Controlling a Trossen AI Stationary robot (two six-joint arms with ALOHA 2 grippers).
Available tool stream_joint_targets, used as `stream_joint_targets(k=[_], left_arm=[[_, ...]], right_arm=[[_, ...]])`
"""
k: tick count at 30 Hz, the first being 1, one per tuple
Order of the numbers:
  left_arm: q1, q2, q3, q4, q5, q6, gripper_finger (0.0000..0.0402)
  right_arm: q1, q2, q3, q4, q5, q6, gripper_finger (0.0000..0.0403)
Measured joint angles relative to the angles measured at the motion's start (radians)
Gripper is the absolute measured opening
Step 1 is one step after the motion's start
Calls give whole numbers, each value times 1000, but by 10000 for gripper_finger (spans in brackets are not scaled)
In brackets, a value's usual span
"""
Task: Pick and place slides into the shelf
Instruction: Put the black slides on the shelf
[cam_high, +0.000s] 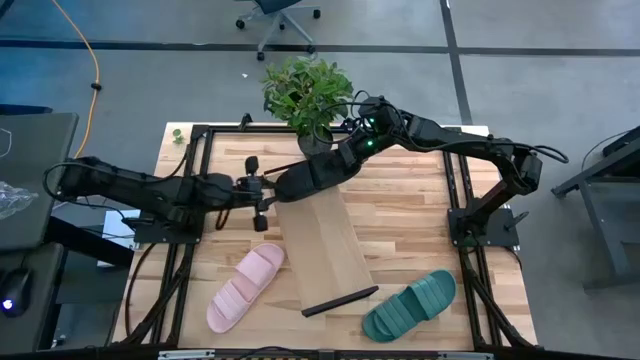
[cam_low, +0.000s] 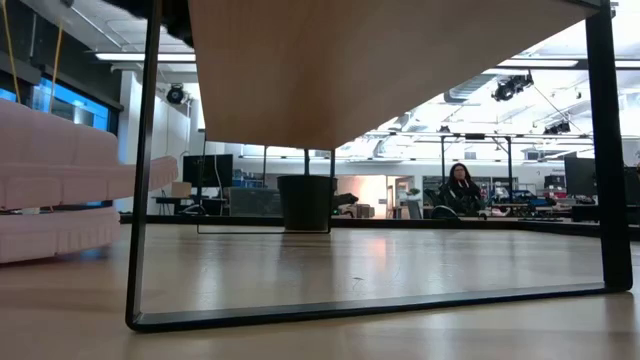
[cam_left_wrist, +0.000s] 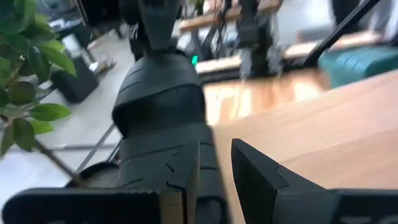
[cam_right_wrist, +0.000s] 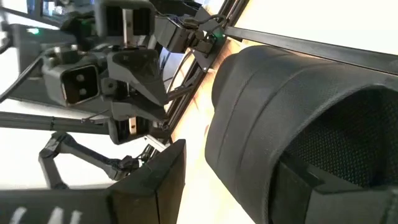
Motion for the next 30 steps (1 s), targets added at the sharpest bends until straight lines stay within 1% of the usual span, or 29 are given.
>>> stream_joint_targets(k=[2,3,7,9,11,16,19,23,30], left_arm=[[11,42,58,-64,-10,12,83],[26,61,82,-96,0,12,83],[99,132,140,-207,104,-41,83],[136,156,152,-225,160,-63,83],[155,166,162,-225,192,-67,83],[159,168,168,-231,204,-70,83],[168,170,168,-287,237,-92,83],[171,201,175,-331,254,-136,83],[171,231,173,-289,259,-175,83]], right_arm=[[4,0,0,0,0,0,176],[6,0,0,1,0,0,176],[17,0,0,5,0,-2,176],[18,0,0,5,3,-3,176],[19,0,0,5,5,-3,176],[19,0,0,6,9,-1,176],[19,0,0,7,9,0,176],[19,1,0,7,16,7,176],[18,1,0,1,20,25,176]])
